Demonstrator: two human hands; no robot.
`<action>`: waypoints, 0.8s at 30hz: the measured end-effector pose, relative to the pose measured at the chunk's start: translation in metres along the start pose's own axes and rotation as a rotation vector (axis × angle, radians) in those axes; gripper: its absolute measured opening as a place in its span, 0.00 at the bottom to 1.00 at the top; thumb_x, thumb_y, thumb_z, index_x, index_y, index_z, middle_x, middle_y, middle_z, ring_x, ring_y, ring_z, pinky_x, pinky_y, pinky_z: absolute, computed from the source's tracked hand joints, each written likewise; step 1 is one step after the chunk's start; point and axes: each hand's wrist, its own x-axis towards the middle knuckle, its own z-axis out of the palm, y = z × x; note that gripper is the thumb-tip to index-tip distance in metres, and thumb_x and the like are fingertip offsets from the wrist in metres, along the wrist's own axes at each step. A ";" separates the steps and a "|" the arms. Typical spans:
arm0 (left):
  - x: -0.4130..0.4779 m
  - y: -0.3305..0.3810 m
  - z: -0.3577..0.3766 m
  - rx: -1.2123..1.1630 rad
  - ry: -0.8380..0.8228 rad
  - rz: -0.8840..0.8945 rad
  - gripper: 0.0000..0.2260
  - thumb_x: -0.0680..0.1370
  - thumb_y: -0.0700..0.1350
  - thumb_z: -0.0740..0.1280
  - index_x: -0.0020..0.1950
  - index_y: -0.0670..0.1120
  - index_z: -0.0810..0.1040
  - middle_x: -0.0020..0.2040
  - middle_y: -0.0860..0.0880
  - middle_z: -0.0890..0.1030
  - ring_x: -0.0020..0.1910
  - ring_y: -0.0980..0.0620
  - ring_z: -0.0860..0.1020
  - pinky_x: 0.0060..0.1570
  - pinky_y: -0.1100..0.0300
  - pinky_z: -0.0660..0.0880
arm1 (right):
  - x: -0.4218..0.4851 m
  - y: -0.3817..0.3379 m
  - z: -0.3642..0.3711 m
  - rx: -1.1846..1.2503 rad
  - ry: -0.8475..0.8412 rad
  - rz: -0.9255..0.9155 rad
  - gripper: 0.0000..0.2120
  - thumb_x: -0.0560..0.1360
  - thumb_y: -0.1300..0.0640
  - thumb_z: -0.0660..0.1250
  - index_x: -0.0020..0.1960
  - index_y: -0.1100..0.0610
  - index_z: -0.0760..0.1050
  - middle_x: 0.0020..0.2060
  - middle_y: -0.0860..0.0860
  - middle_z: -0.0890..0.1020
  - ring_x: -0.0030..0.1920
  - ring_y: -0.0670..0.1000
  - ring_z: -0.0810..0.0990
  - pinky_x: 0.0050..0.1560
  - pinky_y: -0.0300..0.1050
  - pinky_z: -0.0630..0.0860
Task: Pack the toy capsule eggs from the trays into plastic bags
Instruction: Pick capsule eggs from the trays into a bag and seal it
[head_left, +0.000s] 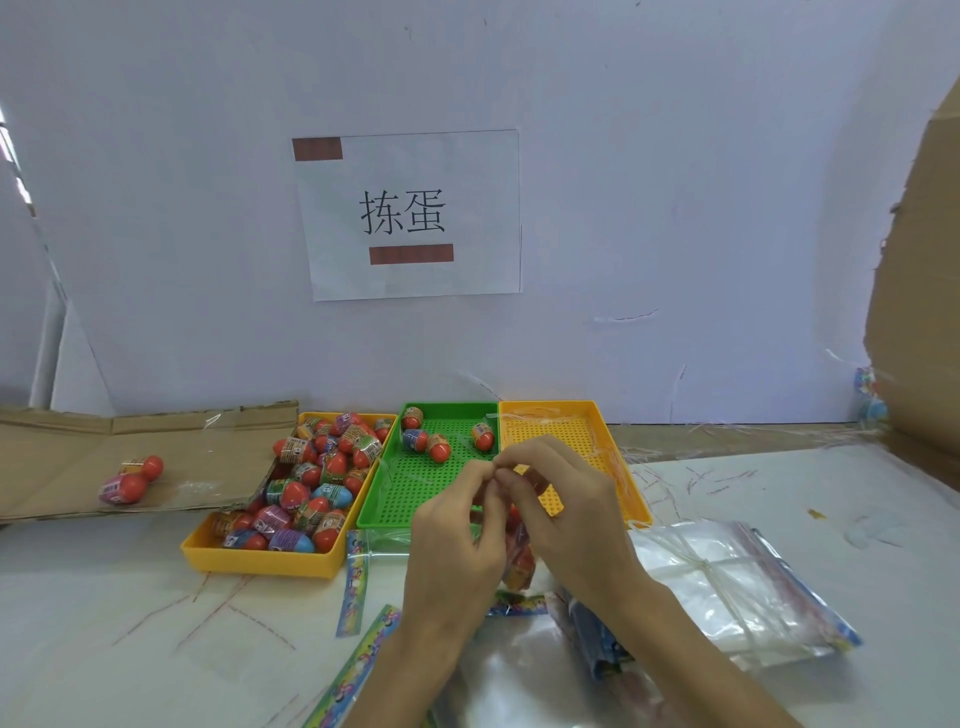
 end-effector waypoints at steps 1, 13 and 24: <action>0.000 0.000 0.000 0.006 0.002 0.003 0.10 0.83 0.43 0.62 0.55 0.59 0.76 0.41 0.58 0.79 0.35 0.57 0.79 0.32 0.66 0.72 | 0.000 0.001 0.000 0.005 0.007 -0.006 0.02 0.80 0.61 0.69 0.51 0.56 0.80 0.46 0.45 0.80 0.43 0.42 0.78 0.44 0.34 0.77; -0.003 -0.004 0.002 -0.008 -0.023 -0.012 0.07 0.84 0.46 0.62 0.54 0.57 0.77 0.40 0.58 0.80 0.38 0.56 0.81 0.35 0.55 0.77 | 0.000 -0.001 0.000 -0.051 -0.004 -0.012 0.05 0.79 0.67 0.67 0.46 0.59 0.77 0.41 0.48 0.77 0.40 0.44 0.75 0.41 0.32 0.72; -0.002 -0.001 0.003 -0.017 0.014 -0.016 0.07 0.83 0.44 0.63 0.54 0.53 0.80 0.40 0.58 0.81 0.39 0.55 0.81 0.36 0.54 0.78 | 0.000 -0.003 0.002 -0.028 -0.019 0.062 0.06 0.81 0.62 0.63 0.50 0.51 0.70 0.42 0.42 0.72 0.39 0.43 0.72 0.37 0.36 0.70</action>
